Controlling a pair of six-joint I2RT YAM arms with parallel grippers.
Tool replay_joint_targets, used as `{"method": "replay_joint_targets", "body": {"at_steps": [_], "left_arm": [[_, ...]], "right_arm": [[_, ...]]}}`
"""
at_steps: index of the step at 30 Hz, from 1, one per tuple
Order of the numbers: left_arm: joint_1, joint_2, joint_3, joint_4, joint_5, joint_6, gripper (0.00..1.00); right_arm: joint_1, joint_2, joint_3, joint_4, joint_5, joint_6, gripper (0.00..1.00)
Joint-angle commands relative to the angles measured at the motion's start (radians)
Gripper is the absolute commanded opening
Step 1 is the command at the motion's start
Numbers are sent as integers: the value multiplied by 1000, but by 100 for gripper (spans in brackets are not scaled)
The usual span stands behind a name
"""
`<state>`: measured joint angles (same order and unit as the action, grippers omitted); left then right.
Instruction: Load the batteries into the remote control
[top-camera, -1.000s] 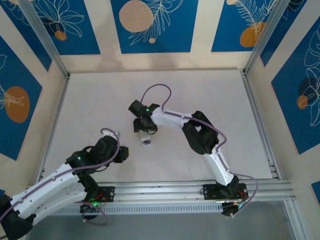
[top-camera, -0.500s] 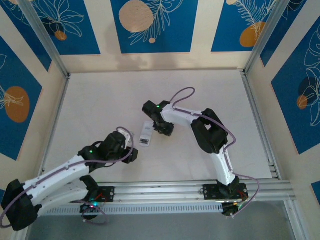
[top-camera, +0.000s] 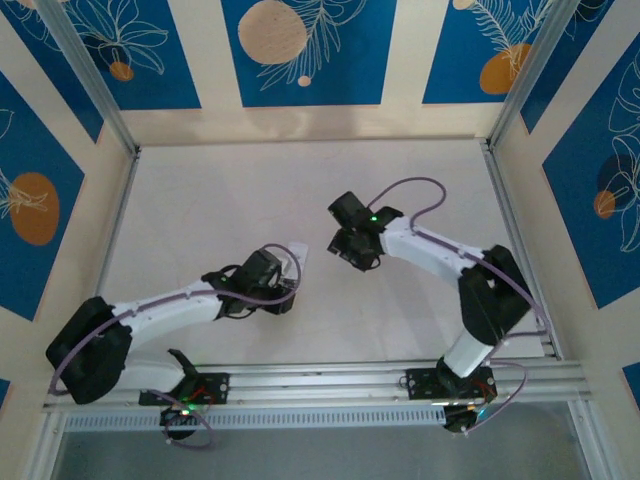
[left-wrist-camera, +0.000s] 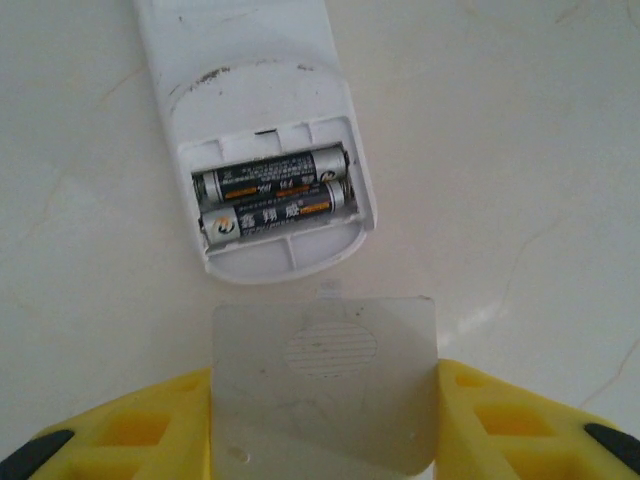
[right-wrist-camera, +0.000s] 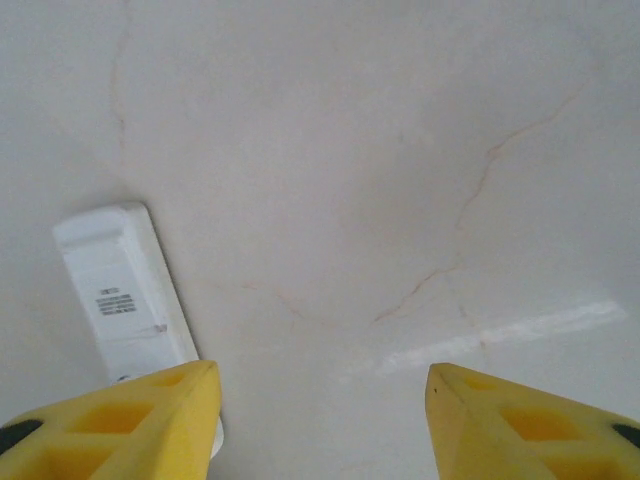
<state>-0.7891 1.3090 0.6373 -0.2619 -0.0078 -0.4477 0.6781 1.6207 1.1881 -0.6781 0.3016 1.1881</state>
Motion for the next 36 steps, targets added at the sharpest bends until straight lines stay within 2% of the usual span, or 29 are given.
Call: {"method": "replay_joint_targets", "body": {"at_steps": [1,15,19,29,36], "left_arm": [[10,49,55,29,-6,-24,45],[53,212,171,-21,-21,-15,50],[58,219,167,-17,-23,-17,50],[63,233,163,-11,-17,-26,62],[62,188,163,-29,-43,-31,64]], "right_arm": [[-6,-69,-50,-24,-18,-74,58],[-31,-118,-60,-41,-21,-107,59],[-34,-119,-55,-47,-19,-111,59],[-31,-105,-44,-49,-29,-109,59],[-28,-103,-40,-45,-26,-113,59]]}}
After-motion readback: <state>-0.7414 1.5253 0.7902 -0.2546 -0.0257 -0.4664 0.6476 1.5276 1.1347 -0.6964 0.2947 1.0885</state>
